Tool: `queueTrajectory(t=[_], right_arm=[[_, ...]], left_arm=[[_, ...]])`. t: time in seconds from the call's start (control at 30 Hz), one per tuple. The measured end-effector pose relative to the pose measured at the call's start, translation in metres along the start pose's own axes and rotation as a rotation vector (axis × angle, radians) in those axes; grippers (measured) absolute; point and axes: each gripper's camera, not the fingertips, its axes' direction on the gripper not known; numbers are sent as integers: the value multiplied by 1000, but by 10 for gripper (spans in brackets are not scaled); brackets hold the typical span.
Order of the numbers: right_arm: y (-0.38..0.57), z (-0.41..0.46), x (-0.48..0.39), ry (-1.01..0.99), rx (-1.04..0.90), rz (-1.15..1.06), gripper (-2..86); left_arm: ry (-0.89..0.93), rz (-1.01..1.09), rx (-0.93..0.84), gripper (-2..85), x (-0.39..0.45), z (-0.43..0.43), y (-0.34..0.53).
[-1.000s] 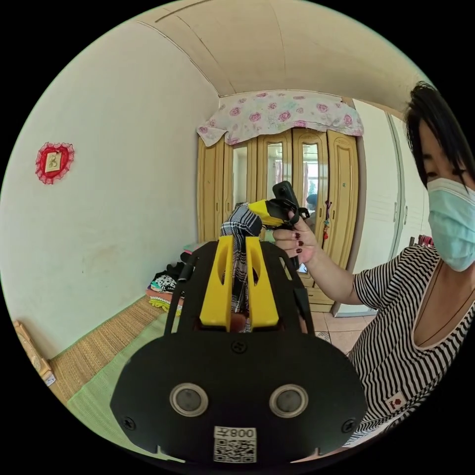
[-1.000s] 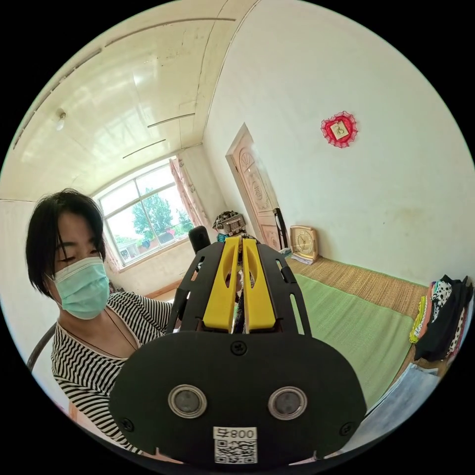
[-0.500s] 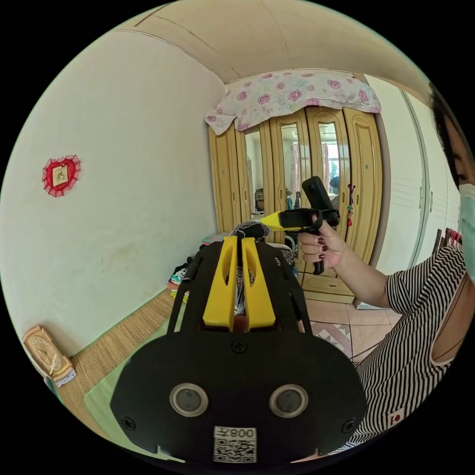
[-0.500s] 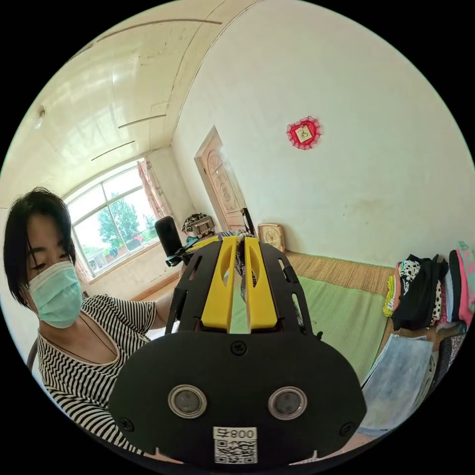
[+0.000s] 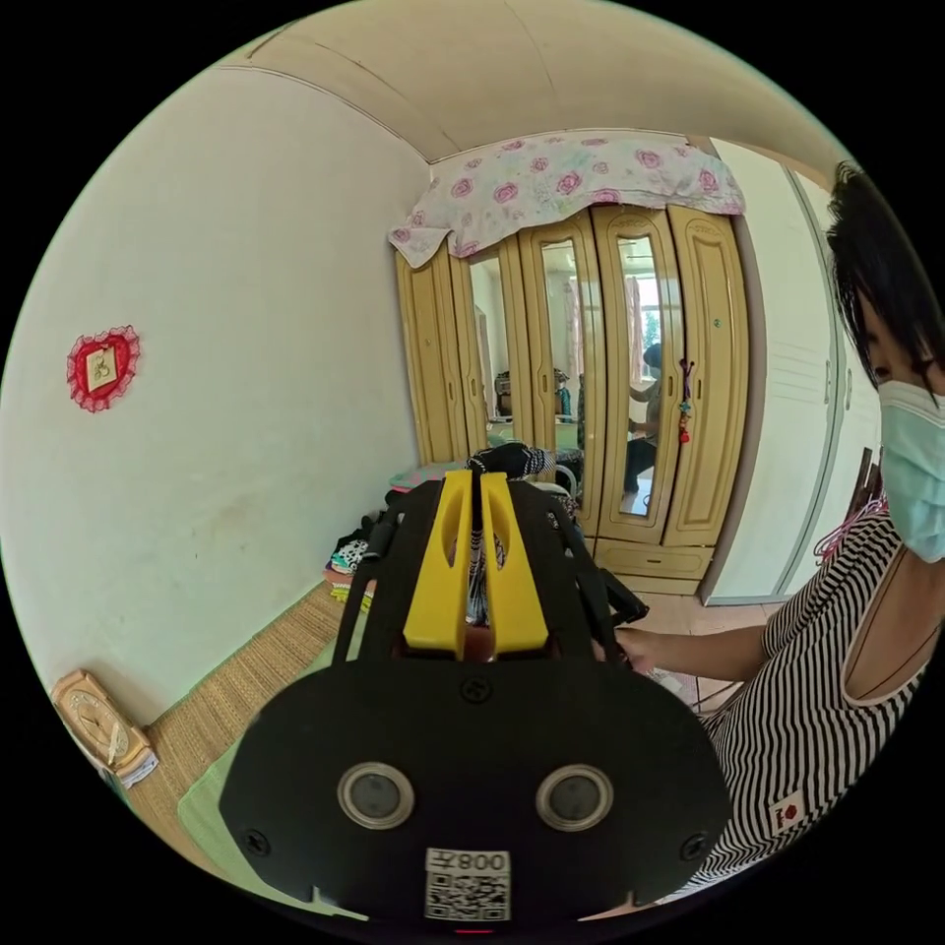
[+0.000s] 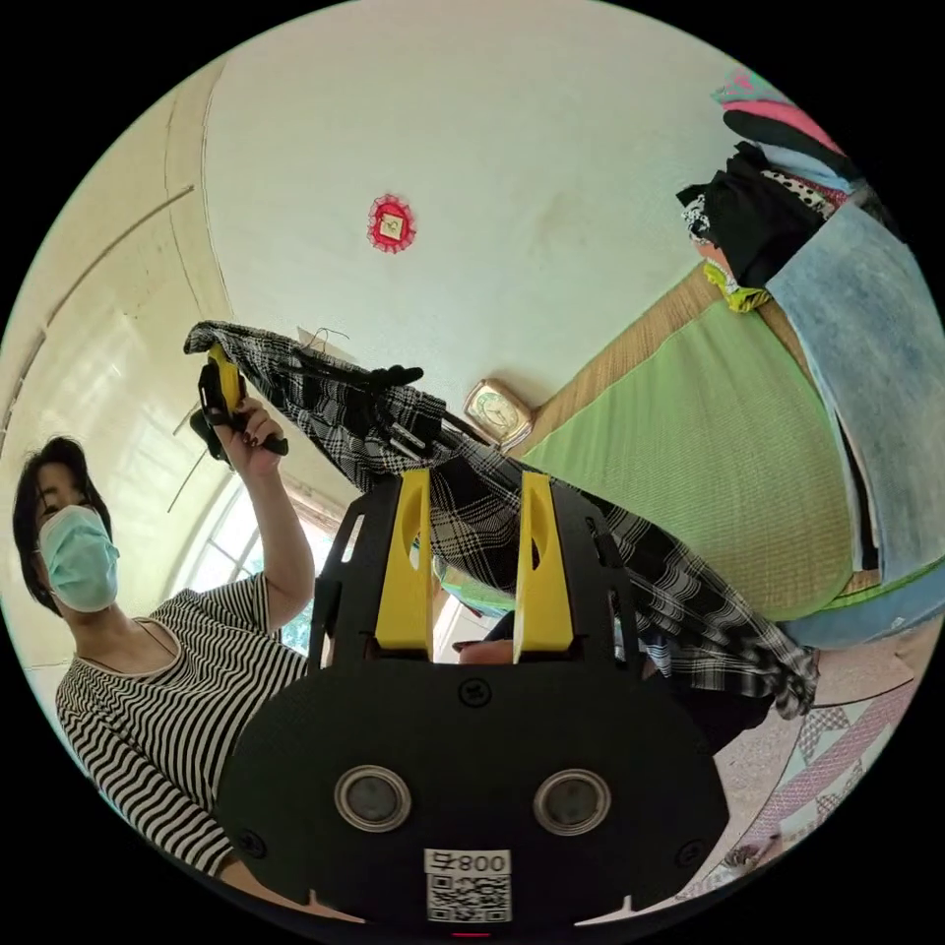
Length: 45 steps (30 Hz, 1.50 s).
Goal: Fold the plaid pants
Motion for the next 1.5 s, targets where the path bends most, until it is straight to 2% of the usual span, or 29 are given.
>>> queueTrajectory(t=[0.1,0.2,0.33,0.53,0.63,0.73,0.87,1.17,1.3,1.5], right_arm=[[15,-5,17,-45,-31,17,120],[21,-13,29,-115,-65,19,69],[27,-41,21,-98,-69,-19,14],[33,-129,-5,-63,38,-83,3],[47,-151,-15,-19,34,-139,2],[64,-164,-6,-71,23,-115,1],[80,-187,-8,-36,58,-104,1],[86,-341,-79,221,377,-187,0],[73,-407,-152,470,565,-286,-1],[0,-418,-270,752,763,-478,-1]], left_arm=[[8,-1,-11,11,7,4,-9],[9,-12,-24,12,10,7,-16],[5,-32,-26,12,9,2,-23],[-8,-84,15,12,-3,-26,-29],[10,-116,38,12,-10,-37,-31],[32,-130,51,12,-14,-45,-34],[29,-111,37,12,-16,-59,-40],[83,-101,78,11,-44,-120,-42],[189,-95,84,11,-60,-144,-40],[269,-32,145,12,-89,-183,-48]])
